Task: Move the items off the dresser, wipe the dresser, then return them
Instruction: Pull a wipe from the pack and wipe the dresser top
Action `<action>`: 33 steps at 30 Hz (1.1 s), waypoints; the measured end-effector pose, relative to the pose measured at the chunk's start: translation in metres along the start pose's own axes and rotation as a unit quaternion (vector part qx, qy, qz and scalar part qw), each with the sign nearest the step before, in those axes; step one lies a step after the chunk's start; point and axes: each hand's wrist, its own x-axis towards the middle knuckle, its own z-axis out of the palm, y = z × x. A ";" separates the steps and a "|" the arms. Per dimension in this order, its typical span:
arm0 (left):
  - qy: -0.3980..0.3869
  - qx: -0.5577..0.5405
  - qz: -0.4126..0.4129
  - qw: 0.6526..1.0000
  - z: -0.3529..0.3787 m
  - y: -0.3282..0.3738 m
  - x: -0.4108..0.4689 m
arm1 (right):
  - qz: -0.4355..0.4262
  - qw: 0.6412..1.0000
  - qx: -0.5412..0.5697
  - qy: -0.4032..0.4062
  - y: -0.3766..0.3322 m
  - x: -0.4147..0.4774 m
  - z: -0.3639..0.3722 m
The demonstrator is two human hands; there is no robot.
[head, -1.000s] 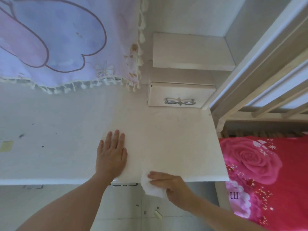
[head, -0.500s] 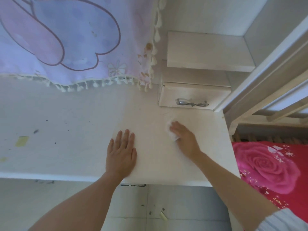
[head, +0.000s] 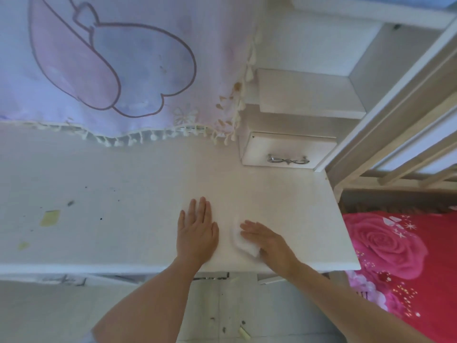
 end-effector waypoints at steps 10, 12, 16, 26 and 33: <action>0.096 -0.110 -0.015 0.989 -0.042 -0.095 -0.015 | 0.300 0.946 0.009 0.121 -0.005 0.077 0.001; 0.127 -0.088 -0.049 0.987 -0.052 -0.135 -0.017 | 0.285 0.953 0.010 0.104 -0.014 0.106 0.016; 0.174 -0.057 -0.143 0.973 -0.068 -0.211 -0.026 | 0.225 0.973 -0.006 0.059 -0.023 0.176 0.047; 0.107 0.050 -0.265 0.957 -0.091 -0.369 -0.059 | 0.133 0.990 -0.021 0.051 -0.054 0.261 0.074; 0.059 0.049 -0.227 0.971 -0.092 -0.397 -0.057 | 0.140 0.986 -0.055 0.075 -0.055 0.265 0.076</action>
